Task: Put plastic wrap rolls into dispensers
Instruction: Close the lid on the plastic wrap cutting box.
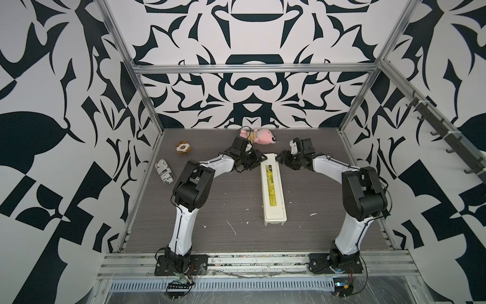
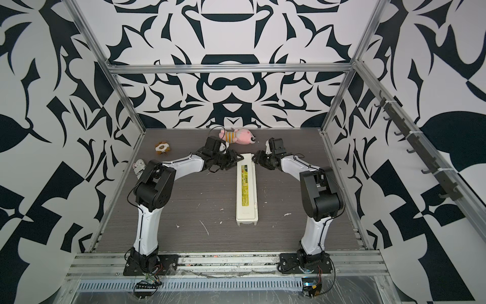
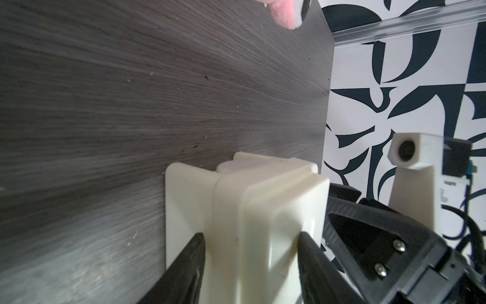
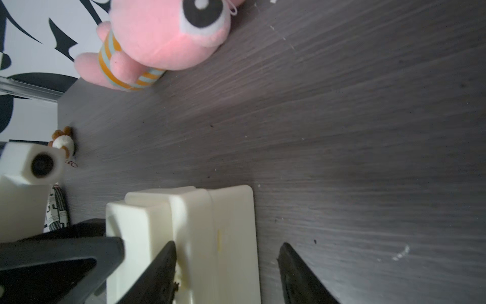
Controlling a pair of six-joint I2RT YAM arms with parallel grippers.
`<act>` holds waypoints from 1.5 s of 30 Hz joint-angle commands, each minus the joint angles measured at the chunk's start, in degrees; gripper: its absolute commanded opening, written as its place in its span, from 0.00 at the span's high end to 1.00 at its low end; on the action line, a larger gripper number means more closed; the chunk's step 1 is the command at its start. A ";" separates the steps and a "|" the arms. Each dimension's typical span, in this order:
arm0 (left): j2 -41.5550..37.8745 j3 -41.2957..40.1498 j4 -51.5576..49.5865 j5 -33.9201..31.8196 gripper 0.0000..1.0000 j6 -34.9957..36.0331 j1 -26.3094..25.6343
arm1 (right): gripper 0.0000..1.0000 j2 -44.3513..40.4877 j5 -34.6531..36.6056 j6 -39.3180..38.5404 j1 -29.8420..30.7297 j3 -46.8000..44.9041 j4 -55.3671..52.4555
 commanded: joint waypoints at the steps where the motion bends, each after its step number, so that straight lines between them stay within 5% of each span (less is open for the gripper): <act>1: 5.43 -4.33 -12.02 -4.81 0.42 1.05 -0.18 | 0.35 -4.67 -2.70 -0.43 0.54 -1.41 -6.85; 13: 5.34 -4.22 -11.49 -4.42 0.42 1.08 -0.30 | 0.45 -11.34 -4.95 1.35 -0.27 -10.74 -6.89; 23: 5.26 -4.48 -11.14 -3.67 0.41 1.09 -1.64 | 0.57 -4.95 -1.08 0.56 1.38 -11.17 -8.09; 30: 4.99 -4.84 -9.92 -1.59 0.24 1.38 -4.75 | 0.72 -0.26 -0.12 2.52 1.34 -11.31 -5.71; 34: 6.79 -2.63 -12.14 -2.69 0.21 1.36 -6.78 | 0.75 -1.34 -6.41 3.64 1.05 -12.76 -0.11; 45: 8.42 2.59 -15.90 -3.50 0.24 0.45 -9.40 | 0.61 -2.95 -26.81 12.87 1.05 -16.18 17.10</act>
